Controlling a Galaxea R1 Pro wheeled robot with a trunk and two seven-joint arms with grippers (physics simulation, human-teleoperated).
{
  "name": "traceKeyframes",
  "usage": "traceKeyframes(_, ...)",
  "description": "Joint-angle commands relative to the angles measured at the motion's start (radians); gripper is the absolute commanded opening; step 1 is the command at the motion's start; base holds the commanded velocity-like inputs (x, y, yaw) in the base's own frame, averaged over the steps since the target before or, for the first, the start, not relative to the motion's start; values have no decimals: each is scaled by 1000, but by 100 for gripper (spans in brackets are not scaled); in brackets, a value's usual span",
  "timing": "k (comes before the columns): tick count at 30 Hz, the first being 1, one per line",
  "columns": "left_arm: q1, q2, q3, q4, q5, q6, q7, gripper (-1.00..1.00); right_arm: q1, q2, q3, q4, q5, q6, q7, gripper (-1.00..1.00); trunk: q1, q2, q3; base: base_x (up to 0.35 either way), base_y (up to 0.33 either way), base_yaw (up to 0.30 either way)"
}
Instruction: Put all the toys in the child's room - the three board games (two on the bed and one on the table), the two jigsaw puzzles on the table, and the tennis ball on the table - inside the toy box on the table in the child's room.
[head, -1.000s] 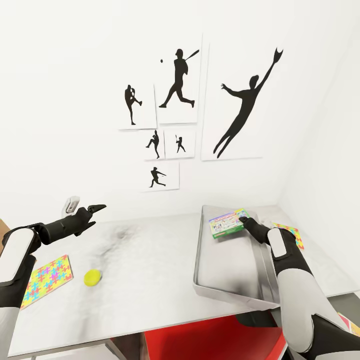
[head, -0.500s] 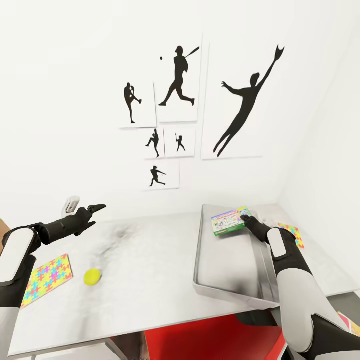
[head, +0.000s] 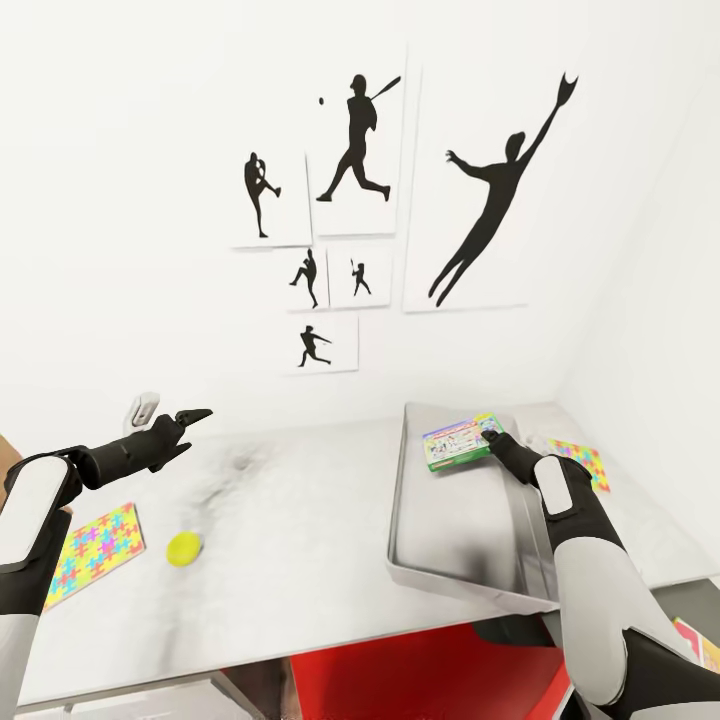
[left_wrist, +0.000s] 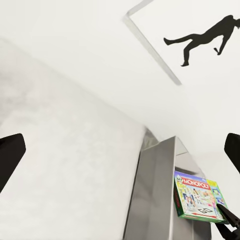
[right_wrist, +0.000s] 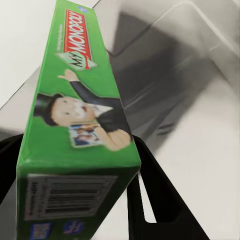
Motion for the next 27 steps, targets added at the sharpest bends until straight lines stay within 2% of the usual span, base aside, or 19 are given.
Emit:
traceKeyframes(1,-1,0,1,-1,11,4,10,100,-1,1,-2,-2,-11,5,-5,-100,1,-2,-4,0,0,0)
traceKeyframes(13,-1,0,1,-1,11,4,10,100,-1,1,-2,-2,-11,5,-4,-100,1,-2,-21,0,0,0)
traceKeyframes(27,-1,0,1,0,11,4,10,100,-1,1,-1,-3,-12,4,-4,-100,1,-2,-24,0,0,0)
